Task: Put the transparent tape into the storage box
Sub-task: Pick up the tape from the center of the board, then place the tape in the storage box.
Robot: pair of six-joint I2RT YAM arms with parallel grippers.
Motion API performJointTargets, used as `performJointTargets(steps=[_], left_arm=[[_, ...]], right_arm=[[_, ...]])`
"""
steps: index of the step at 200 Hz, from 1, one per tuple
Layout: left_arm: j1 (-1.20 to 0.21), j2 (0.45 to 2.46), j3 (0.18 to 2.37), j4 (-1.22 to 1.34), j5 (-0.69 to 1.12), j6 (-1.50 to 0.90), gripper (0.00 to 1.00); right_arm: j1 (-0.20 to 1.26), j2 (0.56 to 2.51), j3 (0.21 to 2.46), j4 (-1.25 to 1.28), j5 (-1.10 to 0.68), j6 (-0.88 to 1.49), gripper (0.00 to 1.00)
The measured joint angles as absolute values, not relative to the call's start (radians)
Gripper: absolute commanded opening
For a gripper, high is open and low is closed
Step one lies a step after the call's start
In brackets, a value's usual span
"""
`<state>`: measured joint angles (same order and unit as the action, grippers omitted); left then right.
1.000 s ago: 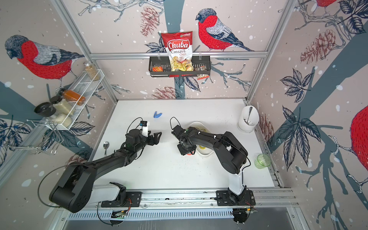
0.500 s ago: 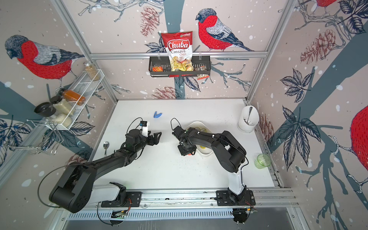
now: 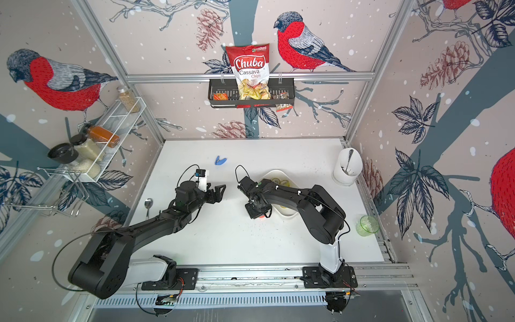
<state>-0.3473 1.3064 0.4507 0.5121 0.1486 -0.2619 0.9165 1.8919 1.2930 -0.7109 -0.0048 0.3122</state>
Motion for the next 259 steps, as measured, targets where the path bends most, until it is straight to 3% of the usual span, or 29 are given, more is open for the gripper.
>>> performJointTargets(steps=[89,144,183,259], left_arm=[[-0.347,1.304,0.449,0.512,0.131,-0.262,0.89],[-0.347,1.309,0.448,0.512,0.128,-0.262,0.89],[-0.347,1.321,0.448,0.512,0.128,-0.255,0.89],[-0.338,1.364,0.459,0.513,0.128,-0.255,0.89]], right_arm=[[0.875,1.68,1.237,-0.685,-0.044,0.343,0.15],[0.666,1.525,1.137,-0.672,-0.058,0.395,0.14],[0.514,1.524,1.092,-0.667,-0.047,0.399,0.15],[0.418,1.632,1.077,-0.662,-0.023,0.394,0.16]])
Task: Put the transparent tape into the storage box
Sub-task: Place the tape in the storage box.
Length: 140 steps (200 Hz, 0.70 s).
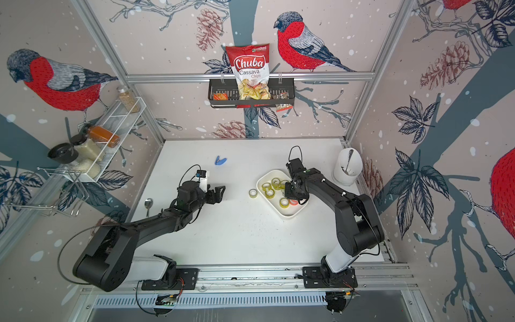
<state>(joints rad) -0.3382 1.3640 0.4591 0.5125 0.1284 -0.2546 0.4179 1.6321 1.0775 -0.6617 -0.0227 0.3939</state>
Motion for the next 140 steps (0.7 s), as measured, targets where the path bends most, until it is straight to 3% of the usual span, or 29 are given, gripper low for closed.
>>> performJointTargets(steps=[71,140], left_arm=[[-0.336,1.375,0.465,0.513,0.131,-0.255,0.89],[-0.335,1.376,0.465,0.513,0.131,-0.255,0.89]], right_arm=[[0.4,1.698,1.079,-0.659,-0.001,0.39,0.19],[0.398,1.707,1.099,-0.659,-0.001,0.391,0.35]])
